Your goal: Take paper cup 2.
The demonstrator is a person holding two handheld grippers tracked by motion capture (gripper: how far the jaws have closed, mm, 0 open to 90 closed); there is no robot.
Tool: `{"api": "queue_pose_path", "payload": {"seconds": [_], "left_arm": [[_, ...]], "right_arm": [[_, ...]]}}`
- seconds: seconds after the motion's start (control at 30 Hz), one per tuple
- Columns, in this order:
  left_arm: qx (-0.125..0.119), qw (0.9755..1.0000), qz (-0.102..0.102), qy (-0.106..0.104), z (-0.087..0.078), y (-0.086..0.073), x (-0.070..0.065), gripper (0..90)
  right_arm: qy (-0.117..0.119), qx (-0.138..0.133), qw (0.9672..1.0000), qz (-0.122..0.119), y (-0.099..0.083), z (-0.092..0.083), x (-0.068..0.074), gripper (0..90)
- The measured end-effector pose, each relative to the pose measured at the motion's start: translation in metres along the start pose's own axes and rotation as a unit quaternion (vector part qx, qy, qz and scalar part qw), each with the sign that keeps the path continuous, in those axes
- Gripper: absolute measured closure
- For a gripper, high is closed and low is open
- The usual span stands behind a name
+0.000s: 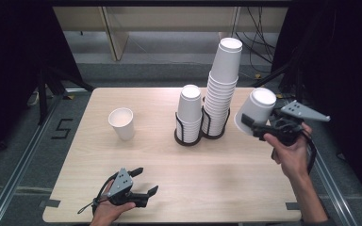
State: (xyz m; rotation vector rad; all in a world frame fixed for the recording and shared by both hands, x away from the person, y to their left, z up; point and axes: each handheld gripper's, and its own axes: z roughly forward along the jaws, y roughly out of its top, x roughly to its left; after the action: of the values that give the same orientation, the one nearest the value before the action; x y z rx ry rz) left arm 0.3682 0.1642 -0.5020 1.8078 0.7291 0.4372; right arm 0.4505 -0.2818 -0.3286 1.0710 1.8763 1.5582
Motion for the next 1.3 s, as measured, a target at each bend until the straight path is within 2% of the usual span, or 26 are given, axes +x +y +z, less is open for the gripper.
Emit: {"api": "queue_pose_path", "payload": {"seconds": [0.03,0.1,0.27,0.3,0.37,0.43,0.47,0.57,0.73,0.8,0.83,0.87,0.93,1.0,1.07,1.2,1.23,1.27,1.3], "left_arm": [[-0.002,1.0000,0.000,0.000,0.000,0.000,0.000,14.7],[-0.003,1.0000,-0.001,0.001,0.000,0.000,0.000,14.8],[-0.006,1.0000,-0.001,0.006,0.000,0.000,0.001,14.7],[-0.005,1.0000,-0.002,0.007,-0.001,0.000,0.002,14.7],[-0.004,0.9999,-0.004,0.013,-0.001,0.000,0.002,14.7],[-0.004,0.9999,-0.004,0.015,-0.001,0.000,0.003,14.7],[-0.005,0.9999,-0.003,0.015,-0.002,0.000,0.003,14.8],[-0.012,0.9998,-0.006,0.015,-0.001,0.000,0.002,14.7],[-0.028,0.9996,-0.010,0.005,0.001,0.000,-0.001,14.7],[-0.026,0.9996,-0.008,0.004,0.001,0.001,-0.002,14.7],[-0.031,0.9995,-0.008,0.003,0.002,0.001,-0.004,14.7],[-0.038,0.9992,-0.008,-0.004,0.003,0.001,-0.004,14.7],[-0.039,0.9992,-0.009,-0.007,0.003,0.002,-0.007,14.7],[-0.043,0.9989,-0.008,-0.015,0.004,0.003,-0.011,14.7],[-0.046,0.9987,-0.005,-0.023,0.005,0.004,-0.013,14.7],[-0.058,0.9977,-0.011,-0.033,0.007,0.006,-0.016,14.7],[-0.054,0.9980,-0.011,-0.033,0.006,0.006,-0.017,14.7],[-0.054,0.9980,-0.011,-0.033,0.006,0.006,-0.017,14.7],[-0.057,0.9974,-0.018,-0.039,0.007,0.007,-0.017,14.7]], "right_arm": [[0.001,-0.001,0.9999,-0.013,-0.006,0.002,0.004,17.2],[0.013,0.003,0.9999,-0.007,-0.017,0.006,0.015,17.2],[0.034,0.029,0.9983,-0.037,-0.044,0.019,0.039,17.2],[0.043,0.032,0.9982,-0.027,-0.049,0.022,0.045,17.2],[0.052,0.042,0.9975,-0.024,-0.059,0.029,0.052,17.2],[0.061,0.042,0.9967,-0.032,-0.069,0.038,0.057,17.2],[0.065,0.057,0.9962,-0.014,-0.073,0.040,0.062,17.2],[0.083,0.057,0.9946,-0.028,-0.084,0.052,0.069,17.2],[0.111,0.072,0.9911,-0.019,-0.094,0.062,0.084,17.0],[0.119,0.072,0.9899,-0.025,-0.097,0.065,0.089,17.0],[0.116,0.072,0.9902,-0.031,-0.098,0.066,0.091,17.0],[0.129,0.070,0.9889,-0.022,-0.099,0.069,0.094,17.0],[0.133,0.074,0.9881,-0.022,-0.102,0.071,0.098,16.9],[0.149,0.073,0.9860,-0.014,-0.104,0.075,0.104,16.9],[0.152,0.071,0.9855,-0.022,-0.106,0.079,0.107,16.9],[0.171,0.078,0.9822,-0.007,-0.109,0.082,0.116,16.9],[0.178,0.071,0.9813,-0.020,-0.109,0.084,0.117,16.9],[0.180,0.073,0.9808,-0.014,-0.109,0.084,0.120,16.9],[0.180,0.071,0.9810,-0.018,-0.110,0.086,0.122,16.9]]}}
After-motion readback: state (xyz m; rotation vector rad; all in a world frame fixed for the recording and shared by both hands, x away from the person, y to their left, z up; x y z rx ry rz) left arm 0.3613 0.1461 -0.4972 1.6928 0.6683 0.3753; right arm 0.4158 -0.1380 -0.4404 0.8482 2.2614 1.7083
